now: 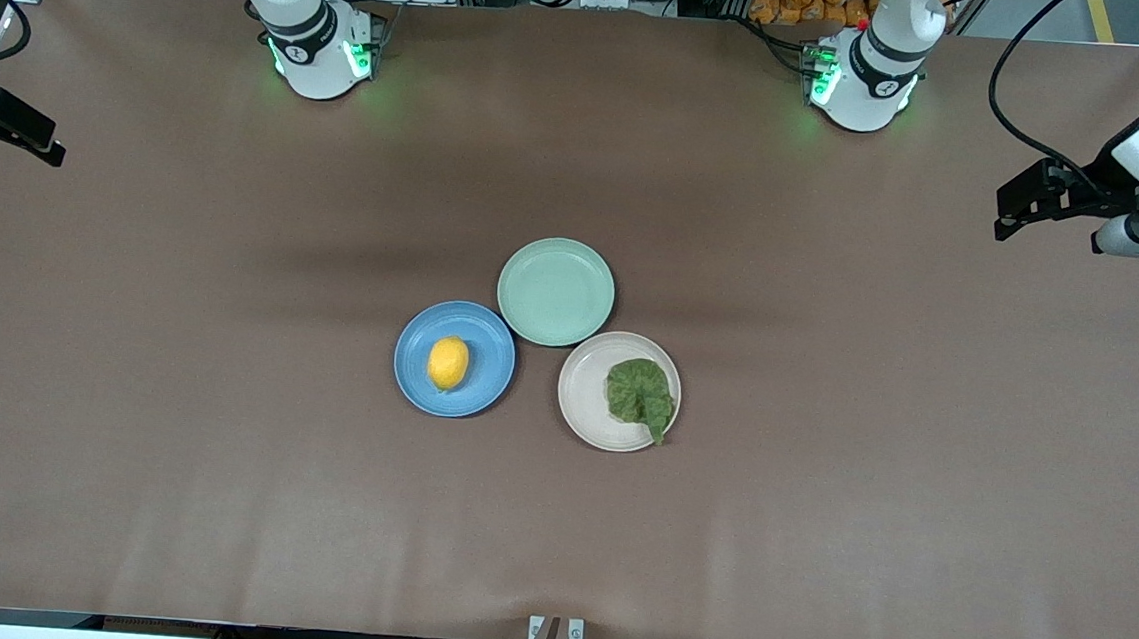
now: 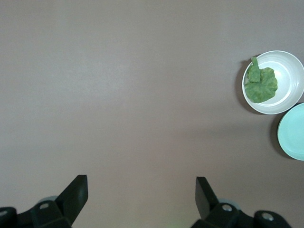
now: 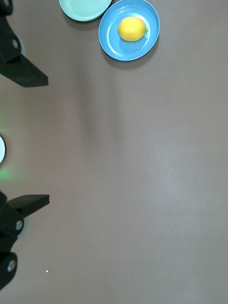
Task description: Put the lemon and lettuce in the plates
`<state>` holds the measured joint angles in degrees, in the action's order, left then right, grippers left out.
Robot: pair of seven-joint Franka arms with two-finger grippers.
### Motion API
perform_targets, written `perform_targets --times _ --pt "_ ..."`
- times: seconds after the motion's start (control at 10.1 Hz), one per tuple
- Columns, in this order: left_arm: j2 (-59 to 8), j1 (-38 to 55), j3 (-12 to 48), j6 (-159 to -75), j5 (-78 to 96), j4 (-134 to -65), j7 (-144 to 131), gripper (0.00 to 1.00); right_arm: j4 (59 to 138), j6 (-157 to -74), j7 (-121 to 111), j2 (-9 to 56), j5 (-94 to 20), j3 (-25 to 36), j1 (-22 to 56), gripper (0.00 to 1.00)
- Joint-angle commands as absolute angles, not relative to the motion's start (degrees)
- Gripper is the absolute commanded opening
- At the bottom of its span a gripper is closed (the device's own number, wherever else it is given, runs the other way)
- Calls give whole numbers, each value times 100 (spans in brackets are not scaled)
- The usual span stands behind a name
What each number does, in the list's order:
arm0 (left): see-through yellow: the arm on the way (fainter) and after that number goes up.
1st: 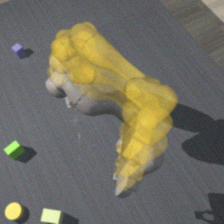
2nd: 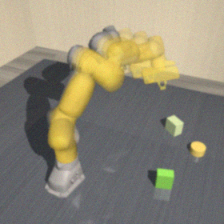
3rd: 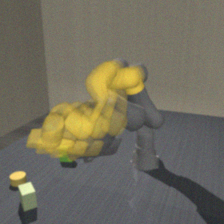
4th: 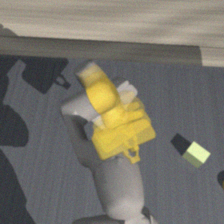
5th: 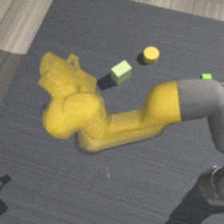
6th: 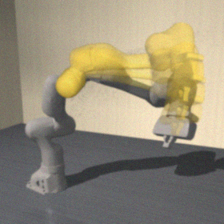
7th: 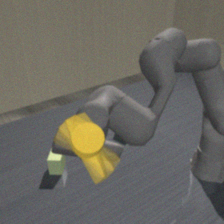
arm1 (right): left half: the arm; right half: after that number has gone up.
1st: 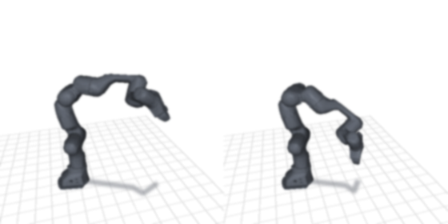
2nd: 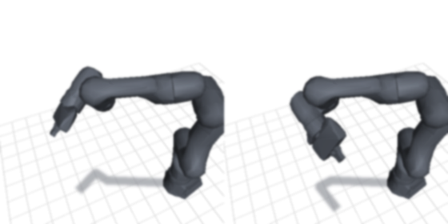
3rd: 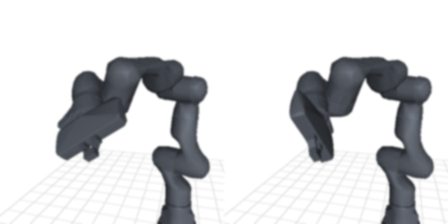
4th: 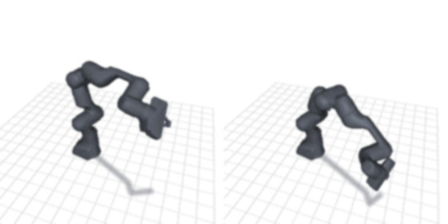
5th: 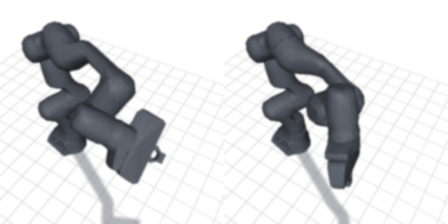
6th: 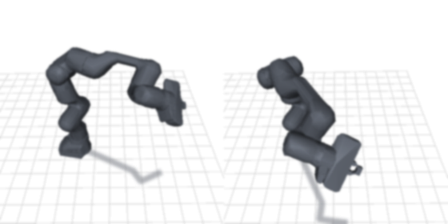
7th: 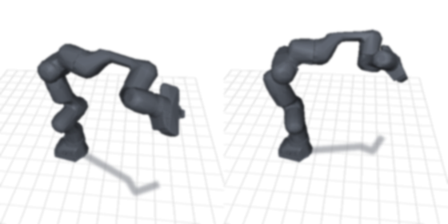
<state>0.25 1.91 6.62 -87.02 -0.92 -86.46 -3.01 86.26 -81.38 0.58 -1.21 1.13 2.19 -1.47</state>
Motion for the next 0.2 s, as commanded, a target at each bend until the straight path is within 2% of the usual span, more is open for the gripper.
perform_targets --times 0.0,0.1 --pt "70 185 624 -8604 44 -8587 -176 100 8815 -8192 132 -316 97 211 -167 100" --pt "70 185 624 -8596 44 -8587 -167 100 8807 -8191 132 -308 97 220 -167 100"
